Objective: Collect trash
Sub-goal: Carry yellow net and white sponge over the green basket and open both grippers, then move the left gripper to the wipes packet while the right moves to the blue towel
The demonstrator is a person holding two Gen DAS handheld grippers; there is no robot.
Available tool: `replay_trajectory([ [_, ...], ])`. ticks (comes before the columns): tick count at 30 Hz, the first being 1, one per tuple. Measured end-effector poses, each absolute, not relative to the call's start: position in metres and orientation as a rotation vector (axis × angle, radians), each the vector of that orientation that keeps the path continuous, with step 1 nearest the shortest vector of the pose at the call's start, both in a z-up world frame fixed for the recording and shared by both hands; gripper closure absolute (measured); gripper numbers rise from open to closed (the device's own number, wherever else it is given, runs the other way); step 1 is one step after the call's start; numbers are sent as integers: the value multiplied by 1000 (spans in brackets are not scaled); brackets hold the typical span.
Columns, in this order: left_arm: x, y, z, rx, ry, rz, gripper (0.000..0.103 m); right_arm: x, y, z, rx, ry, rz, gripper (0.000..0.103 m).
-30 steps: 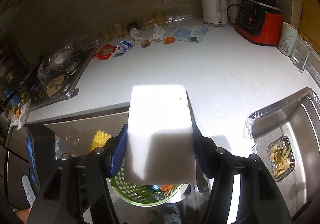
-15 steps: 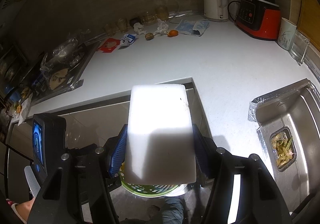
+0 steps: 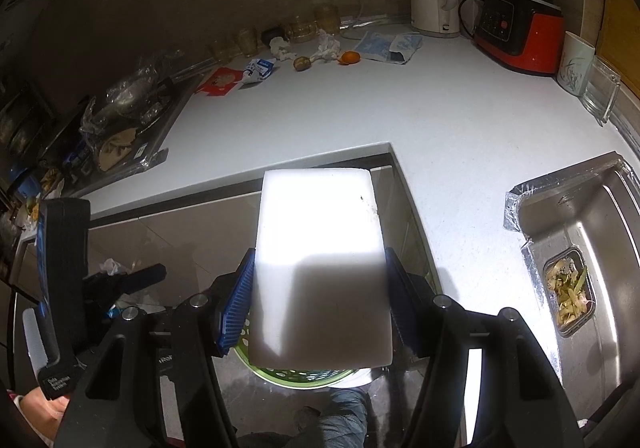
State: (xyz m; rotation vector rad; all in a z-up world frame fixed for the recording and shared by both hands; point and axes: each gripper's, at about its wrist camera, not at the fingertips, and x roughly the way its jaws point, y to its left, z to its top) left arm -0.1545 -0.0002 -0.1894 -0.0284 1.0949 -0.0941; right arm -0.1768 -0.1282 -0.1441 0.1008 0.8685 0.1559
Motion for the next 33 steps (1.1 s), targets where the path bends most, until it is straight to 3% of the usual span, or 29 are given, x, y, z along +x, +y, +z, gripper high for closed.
replay_trajectory([
  [8,-166,58,-185,-38,1060,40,18,-178,-106,-185,90,953,214,39],
  [12,-171,79,-186,-74,1067,87,18,-176,-93,-201,57,990,225,11],
  [23,-173,88,-161,-121,1021,113,13,-172,-98,-177,53,945,205,3],
  [33,-159,66,-141,-108,999,73,11,-167,-123,-149,85,891,168,2],
])
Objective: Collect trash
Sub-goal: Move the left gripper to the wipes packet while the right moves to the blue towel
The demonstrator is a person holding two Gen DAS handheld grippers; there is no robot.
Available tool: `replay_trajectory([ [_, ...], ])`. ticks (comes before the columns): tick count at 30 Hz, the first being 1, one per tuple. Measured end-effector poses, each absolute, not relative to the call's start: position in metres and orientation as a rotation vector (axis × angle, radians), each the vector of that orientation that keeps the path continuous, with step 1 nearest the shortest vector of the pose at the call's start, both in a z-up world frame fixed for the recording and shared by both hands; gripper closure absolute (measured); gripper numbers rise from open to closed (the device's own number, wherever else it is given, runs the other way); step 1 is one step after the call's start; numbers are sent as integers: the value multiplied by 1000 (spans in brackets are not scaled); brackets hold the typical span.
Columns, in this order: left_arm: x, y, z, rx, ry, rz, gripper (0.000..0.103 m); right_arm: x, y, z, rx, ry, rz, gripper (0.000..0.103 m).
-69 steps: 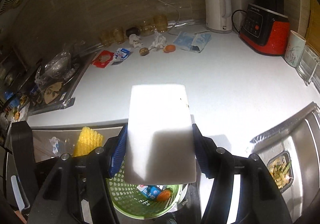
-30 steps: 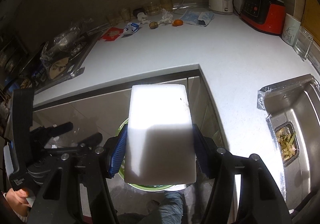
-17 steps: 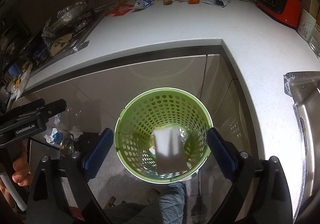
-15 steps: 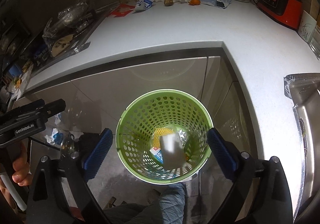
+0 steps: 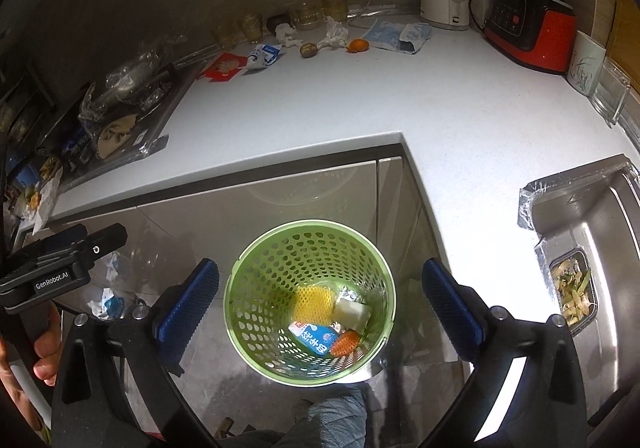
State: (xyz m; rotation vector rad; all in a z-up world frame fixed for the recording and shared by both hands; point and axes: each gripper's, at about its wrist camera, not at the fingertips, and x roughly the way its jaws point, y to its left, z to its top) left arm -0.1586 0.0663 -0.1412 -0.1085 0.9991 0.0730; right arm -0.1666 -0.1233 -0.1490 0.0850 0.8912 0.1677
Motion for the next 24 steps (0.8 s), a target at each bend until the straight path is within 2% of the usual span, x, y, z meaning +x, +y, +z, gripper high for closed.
replay_trajectory([
  [3,-145,60,-138,-102,993,67,8,-154,-128,-143,86,883,165,2],
  [9,-93,53,-129,-119,970,62,8,-103,-143,-132,81,872,167,2],
  [24,105,28,-130,-88,901,90,8,100,-193,-124,33,860,184,2],
])
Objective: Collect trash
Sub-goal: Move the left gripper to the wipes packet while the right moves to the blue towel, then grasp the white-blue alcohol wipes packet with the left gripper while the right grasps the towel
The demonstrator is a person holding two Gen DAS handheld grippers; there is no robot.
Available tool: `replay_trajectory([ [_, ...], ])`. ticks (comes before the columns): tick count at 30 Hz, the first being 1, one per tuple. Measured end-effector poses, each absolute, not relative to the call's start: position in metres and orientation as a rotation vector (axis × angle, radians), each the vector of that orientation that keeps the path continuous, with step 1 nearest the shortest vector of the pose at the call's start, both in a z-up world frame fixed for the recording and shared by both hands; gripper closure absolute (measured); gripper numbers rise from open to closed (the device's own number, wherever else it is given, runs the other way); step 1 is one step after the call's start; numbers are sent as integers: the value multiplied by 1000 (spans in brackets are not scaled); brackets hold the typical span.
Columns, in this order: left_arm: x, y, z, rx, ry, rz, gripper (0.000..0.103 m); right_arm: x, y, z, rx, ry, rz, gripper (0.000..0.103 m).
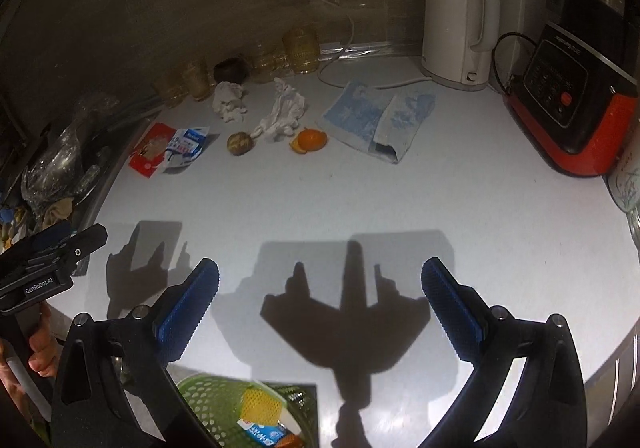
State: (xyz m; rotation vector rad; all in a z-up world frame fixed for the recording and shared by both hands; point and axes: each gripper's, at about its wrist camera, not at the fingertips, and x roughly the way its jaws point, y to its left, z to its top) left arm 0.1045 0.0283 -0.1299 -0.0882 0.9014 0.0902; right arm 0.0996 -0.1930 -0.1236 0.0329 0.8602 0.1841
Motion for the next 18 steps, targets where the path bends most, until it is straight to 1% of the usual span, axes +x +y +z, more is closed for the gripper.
replay_trajectory([
  [9,220,35,-164,-57,910,159,8,228,-190,-140,-29,870,217,2],
  [18,283,42,-199,33,934,190,8,323,-203,-170,-27,884,193,2],
])
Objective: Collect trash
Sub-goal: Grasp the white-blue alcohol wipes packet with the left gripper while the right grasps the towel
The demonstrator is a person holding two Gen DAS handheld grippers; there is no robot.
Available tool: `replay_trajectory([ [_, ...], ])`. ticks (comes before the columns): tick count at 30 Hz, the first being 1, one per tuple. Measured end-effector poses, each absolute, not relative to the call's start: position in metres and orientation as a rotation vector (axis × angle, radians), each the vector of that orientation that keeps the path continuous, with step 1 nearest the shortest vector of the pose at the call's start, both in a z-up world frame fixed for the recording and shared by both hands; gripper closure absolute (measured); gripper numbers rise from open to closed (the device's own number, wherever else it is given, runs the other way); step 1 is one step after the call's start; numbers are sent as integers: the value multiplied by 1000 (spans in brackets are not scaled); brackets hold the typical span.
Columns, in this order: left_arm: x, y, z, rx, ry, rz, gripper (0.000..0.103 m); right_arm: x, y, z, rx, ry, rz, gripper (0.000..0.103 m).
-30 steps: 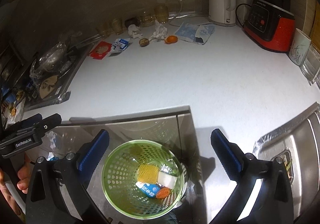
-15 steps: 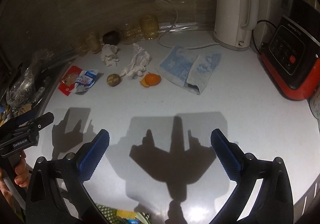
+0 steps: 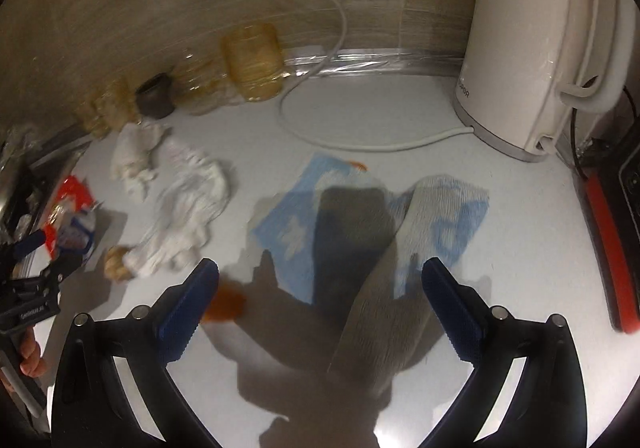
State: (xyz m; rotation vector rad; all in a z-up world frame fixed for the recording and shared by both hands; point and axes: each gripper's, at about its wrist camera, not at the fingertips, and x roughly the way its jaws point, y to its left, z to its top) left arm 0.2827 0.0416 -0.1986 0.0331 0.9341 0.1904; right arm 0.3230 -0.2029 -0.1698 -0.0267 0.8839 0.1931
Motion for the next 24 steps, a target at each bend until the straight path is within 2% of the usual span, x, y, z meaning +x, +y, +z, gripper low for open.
replay_trajectory([
  [2,291,43,-204,26,946,195,9,337,-207,-176,-6,896,191,2],
  [8,306,46,-219,-10,993,192,31,364,-206,-190,-6,925,192,2],
  [13,309,48,-223,-46,994,194,42,371,-202,-196,-37,928,188,4],
  [16,309,46,-222,-47,990,192,50,370,-203,-195,-64,915,166,16],
  [19,306,42,-222,-25,984,192,59,367,-206,-195,-81,897,146,38],
  [21,304,42,-222,-19,983,192,75,366,-209,-194,-87,889,135,51],
  [24,301,41,-221,-14,979,200,78,364,-216,-193,-87,880,127,69],
])
